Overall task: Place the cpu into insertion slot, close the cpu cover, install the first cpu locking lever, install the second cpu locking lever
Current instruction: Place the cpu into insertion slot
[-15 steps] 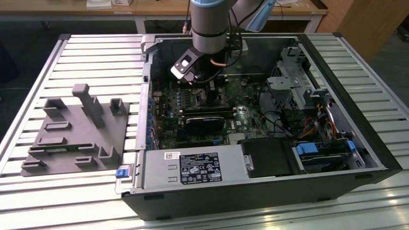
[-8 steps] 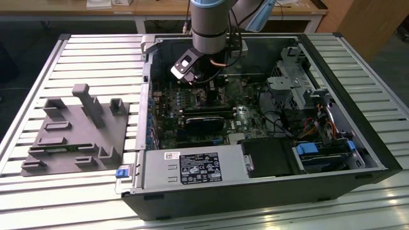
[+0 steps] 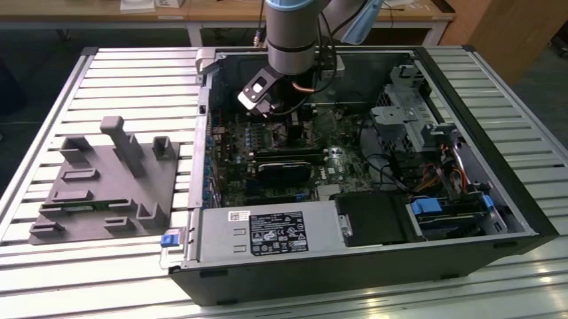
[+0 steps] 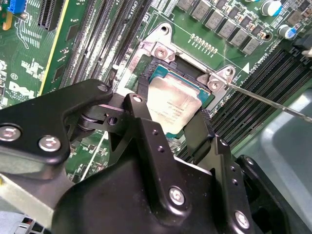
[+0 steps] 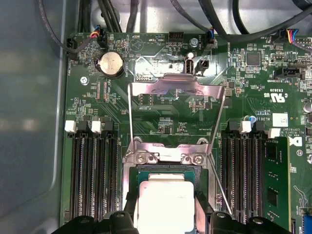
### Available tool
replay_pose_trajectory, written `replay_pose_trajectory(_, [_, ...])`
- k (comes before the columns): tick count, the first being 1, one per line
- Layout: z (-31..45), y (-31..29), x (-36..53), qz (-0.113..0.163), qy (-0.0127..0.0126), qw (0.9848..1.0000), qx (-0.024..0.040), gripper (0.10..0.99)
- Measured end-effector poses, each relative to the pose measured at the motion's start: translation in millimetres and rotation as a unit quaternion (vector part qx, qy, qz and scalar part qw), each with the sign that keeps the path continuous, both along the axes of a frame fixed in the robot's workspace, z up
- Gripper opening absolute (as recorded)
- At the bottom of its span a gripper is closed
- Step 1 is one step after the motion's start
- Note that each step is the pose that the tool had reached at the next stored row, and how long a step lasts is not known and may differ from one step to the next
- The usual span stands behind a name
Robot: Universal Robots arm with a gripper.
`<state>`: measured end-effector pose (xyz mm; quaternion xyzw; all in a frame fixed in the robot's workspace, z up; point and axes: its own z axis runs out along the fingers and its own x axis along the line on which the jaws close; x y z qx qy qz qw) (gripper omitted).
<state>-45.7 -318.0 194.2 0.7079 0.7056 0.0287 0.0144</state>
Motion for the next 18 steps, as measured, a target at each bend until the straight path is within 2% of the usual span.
replay_pose_trajectory(18, [0.5, -2.3, 1.2, 0.0, 0.0, 1.0, 0.0, 0.541])
